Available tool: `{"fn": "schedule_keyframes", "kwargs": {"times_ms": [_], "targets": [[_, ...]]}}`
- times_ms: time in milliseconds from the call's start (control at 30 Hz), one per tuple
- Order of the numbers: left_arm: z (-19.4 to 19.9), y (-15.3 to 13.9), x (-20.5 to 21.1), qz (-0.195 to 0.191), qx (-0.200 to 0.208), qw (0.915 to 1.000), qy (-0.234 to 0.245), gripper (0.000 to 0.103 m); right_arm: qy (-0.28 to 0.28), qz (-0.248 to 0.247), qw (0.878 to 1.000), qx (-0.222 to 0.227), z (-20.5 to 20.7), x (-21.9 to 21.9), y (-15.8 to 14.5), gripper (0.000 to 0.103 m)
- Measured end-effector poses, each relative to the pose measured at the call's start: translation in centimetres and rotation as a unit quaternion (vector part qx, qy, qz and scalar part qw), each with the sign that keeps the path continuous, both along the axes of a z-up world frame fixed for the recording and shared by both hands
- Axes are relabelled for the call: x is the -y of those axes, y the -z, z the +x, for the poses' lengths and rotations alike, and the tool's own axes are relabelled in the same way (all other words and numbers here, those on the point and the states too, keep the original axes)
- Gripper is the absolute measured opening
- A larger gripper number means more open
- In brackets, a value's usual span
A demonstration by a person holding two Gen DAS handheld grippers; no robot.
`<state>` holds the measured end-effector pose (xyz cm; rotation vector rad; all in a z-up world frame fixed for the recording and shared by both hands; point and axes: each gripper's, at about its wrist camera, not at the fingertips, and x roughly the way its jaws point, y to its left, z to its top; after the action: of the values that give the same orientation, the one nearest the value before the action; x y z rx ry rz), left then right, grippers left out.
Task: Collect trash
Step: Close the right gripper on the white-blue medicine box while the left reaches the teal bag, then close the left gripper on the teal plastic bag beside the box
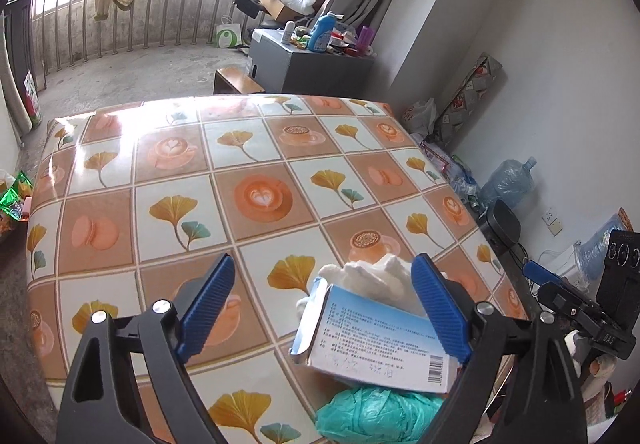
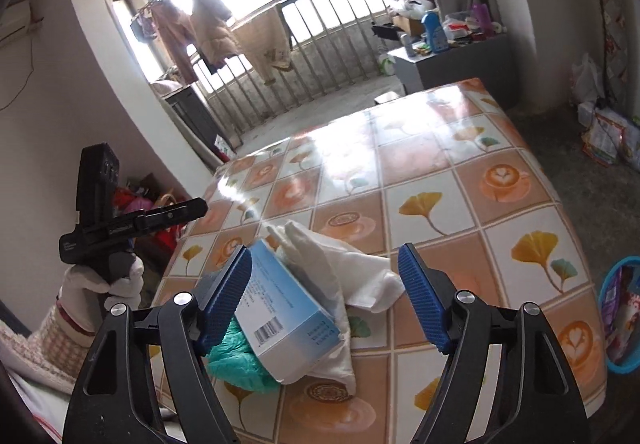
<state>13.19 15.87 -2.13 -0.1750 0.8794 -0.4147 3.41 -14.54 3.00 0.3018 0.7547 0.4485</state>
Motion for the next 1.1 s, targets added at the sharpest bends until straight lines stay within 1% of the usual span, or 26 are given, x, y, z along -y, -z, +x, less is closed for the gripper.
{"fn": "schedule_keyframes", "kwargs": {"times_ms": [100, 133, 167, 233, 300, 333, 400, 433, 500, 567, 600, 700, 767, 800, 867, 967, 1033, 1100], "targets": [[-0.4, 1.0, -0.9, 0.013, -0.025, 0.9996, -0.002, 0.074, -0.077, -0.022, 0.997, -0.019, 1.7, -3.7, 0.7, 0.062], [-0.7, 1.2, -1.1, 0.011, -0.033, 0.9994, 0.002, 0.071, -0.103, -0.033, 0.994, -0.025, 2.2, -5.0, 1.0, 0.062], [-1.0, 1.5, -1.4, 0.007, -0.042, 0.9990, 0.010, 0.071, -0.126, -0.044, 0.991, -0.031, 2.6, -6.0, 1.3, 0.062], [-1.9, 2.1, -1.8, -0.006, -0.068, 0.9968, 0.040, 0.068, -0.155, -0.068, 0.985, -0.040, 3.3, -7.9, 1.9, 0.062], [-3.0, 2.8, -2.0, -0.019, -0.098, 0.9920, 0.077, 0.068, -0.173, -0.085, 0.980, -0.049, 3.7, -8.9, 2.5, 0.062], [-3.7, 3.2, -2.0, -0.023, -0.113, 0.9890, 0.093, 0.068, -0.178, -0.092, 0.978, -0.055, 4.0, -9.4, 2.7, 0.062], [-5.0, 4.3, -2.1, -0.040, -0.150, 0.9792, 0.131, 0.068, -0.190, -0.100, 0.975, -0.064, 4.5, -9.9, 3.2, 0.062], [-5.5, 5.0, -2.1, -0.058, -0.170, 0.9726, 0.148, 0.068, -0.191, -0.106, 0.973, -0.068, 4.6, -9.9, 3.4, 0.062], [-6.5, 6.4, -1.6, -0.095, -0.206, 0.9597, 0.166, 0.068, -0.190, -0.114, 0.972, -0.077, 4.9, -10.1, 3.9, 0.063], [-7.0, 7.8, -1.0, -0.135, -0.234, 0.9476, 0.171, 0.068, -0.181, -0.114, 0.974, -0.077, 4.7, -9.7, 3.9, 0.063], [-7.0, 8.4, -0.7, -0.151, -0.242, 0.9435, 0.168, 0.068, -0.179, -0.108, 0.975, -0.080, 4.5, -9.4, 3.8, 0.063], [-6.6, 9.4, -0.6, -0.197, -0.242, 0.9386, 0.148, 0.067, -0.168, -0.090, 0.977, -0.093, 4.7, -8.6, 3.7, 0.063], [-6.1, 9.5, -0.8, -0.216, -0.240, 0.9369, 0.135, 0.067, -0.160, -0.078, 0.979, -0.100, 4.4, -8.0, 3.7, 0.063], [-5.8, 9.5, -1.0, -0.221, -0.235, 0.9379, 0.129, 0.067, -0.156, -0.069, 0.980, -0.105, 4.3, -7.7, 3.6, 0.063], [-5.1, 9.0, -1.5, -0.220, -0.223, 0.9418, 0.122, 0.067, -0.146, -0.046, 0.981, -0.116, 4.2, -7.0, 3.7, 0.063], [-4.3, 8.4, -2.3, -0.212, -0.201, 0.9507, 0.104, 0.067, -0.134, -0.015, 0.982, -0.130, 3.9, -6.2, 3.6, 0.063], [-3.9, 8.0, -2.6, -0.206, -0.192, 0.9548, 0.094, 0.067, -0.128, -0.014, 0.983, -0.129, 3.9, -6.2, 3.5, 0.063], [-3.5, 7.9, -2.7, -0.197, -0.189, 0.9577, 0.092, 0.067, -0.122, -0.033, 0.985, -0.118, 3.9, -6.3, 3.2, 0.063]]}}
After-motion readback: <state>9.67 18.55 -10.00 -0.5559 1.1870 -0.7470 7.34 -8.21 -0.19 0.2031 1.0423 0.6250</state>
